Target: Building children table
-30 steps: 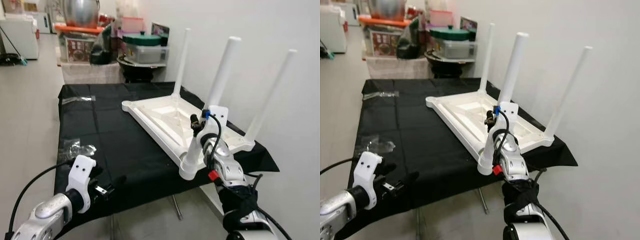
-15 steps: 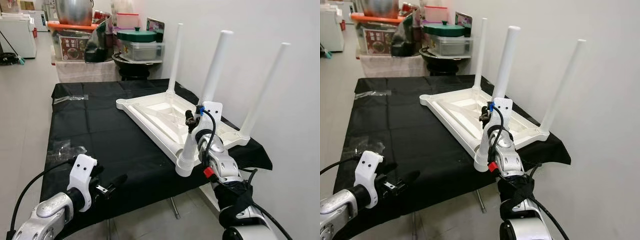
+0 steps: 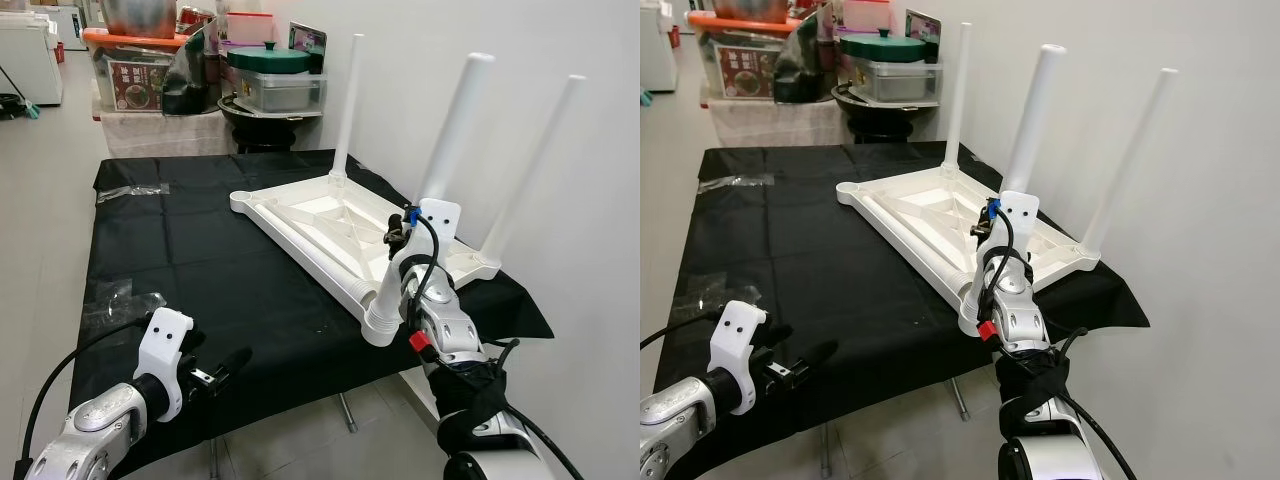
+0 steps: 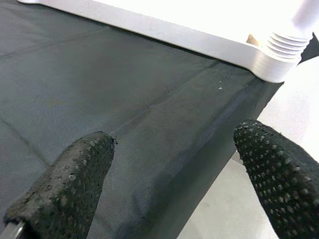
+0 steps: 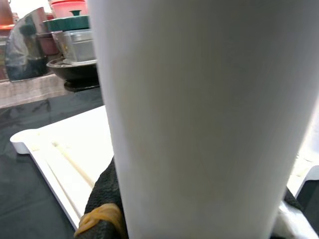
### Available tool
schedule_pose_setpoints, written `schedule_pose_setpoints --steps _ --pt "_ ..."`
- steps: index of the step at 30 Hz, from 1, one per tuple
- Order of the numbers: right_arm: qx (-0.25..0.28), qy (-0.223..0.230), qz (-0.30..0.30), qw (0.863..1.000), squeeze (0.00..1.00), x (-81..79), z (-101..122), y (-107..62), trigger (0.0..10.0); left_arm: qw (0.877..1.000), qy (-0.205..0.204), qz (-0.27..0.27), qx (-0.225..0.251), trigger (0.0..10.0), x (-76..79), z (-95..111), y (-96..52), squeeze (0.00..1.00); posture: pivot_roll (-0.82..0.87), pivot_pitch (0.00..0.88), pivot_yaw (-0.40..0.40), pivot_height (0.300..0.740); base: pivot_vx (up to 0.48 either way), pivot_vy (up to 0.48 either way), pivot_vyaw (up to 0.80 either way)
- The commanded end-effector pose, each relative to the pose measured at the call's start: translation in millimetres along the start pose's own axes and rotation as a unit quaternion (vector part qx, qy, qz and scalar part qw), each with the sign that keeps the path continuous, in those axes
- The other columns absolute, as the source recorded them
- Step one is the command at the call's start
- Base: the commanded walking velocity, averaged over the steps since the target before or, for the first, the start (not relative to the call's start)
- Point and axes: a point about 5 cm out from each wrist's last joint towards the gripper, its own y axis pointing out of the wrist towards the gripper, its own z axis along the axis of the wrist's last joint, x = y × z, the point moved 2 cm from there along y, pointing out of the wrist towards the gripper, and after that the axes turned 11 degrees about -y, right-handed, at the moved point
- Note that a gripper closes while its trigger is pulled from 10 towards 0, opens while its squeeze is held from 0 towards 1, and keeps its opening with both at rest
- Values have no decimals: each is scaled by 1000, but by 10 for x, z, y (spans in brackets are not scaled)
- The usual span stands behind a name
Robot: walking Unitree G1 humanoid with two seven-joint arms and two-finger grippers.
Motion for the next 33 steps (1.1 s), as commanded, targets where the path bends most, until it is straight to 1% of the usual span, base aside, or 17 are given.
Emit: schedule_pose_setpoints --steps 1,6,9,10,14,15,16,17,20,25,27,28,29,33 --pt "-126 -9 -41 991 0 214 -662 -90 10000 1000 0 -4 3 10000 20 2 26 0 105 0 -72 740 0 0 0" --pt "-116 -12 -24 993 0 146 -619 -81 10000 1000 0 -5 1 10000 19 -3 26 0 105 0 -72 740 0 0 0" --pt "-113 -10 -22 993 4 138 -605 -79 10000 1000 0 -5 1 10000 18 -4 26 0 105 0 -72 740 0 0 0" --pt "-111 -8 -21 994 1000 134 -596 -80 10000 1000 0 -5 1 10000 17 -4 25 0 105 0 -71 740 0 0 0" --pt "-93 -14 -19 995 1000 135 -528 -77 10000 1000 0 -6 -1 10000 14 -8 24 0 101 0 -67 740 0 0 0" --pt "-84 -19 -20 996 980 145 -501 -76 10000 1000 1 -6 -1 10000 14 -8 24 0 99 0 -66 740 0 0 0" --pt "-71 -19 -19 997 0 155 -465 -73 10000 1000 1 -6 -1 10000 13 -8 24 0 99 0 -66 740 0 0 0" --pt "-52 -18 -15 998 0 174 -410 -71 10000 1000 2 -7 -2 10000 11 -8 23 0 99 0 -66 740 0 0 0" --pt "-16 -13 1 1000 0 216 -310 -77 10000 1000 3 -6 -3 10000 1 -6 20 0 96 0 -64 740 0 0 0" --pt "-2 1 12 1000 0 254 -279 -86 10000 1000 3 -6 -4 10000 -6 -7 16 0 95 0 -63 740 0 0 0" --pt "26 13 37 999 0 295 -195 -102 10000 1000 4 -6 -5 10000 -11 -9 9 0 94 0 -61 740 0 0 0" --pt "26 13 37 999 0 295 -195 -102 10000 1000 4 -6 -5 10000 -11 -9 9 0 94 0 -61 740 0 0 0" --pt "44 15 55 997 0 304 -133 -115 10000 1000 4 -7 -6 10000 -12 -12 4 0 91 0 -59 740 0 0 0" --pt "64 14 78 995 0 309 -61 -131 10000 1000 5 -8 -7 10000 -15 -14 2 0 89 0 -56 740 0 0 0"
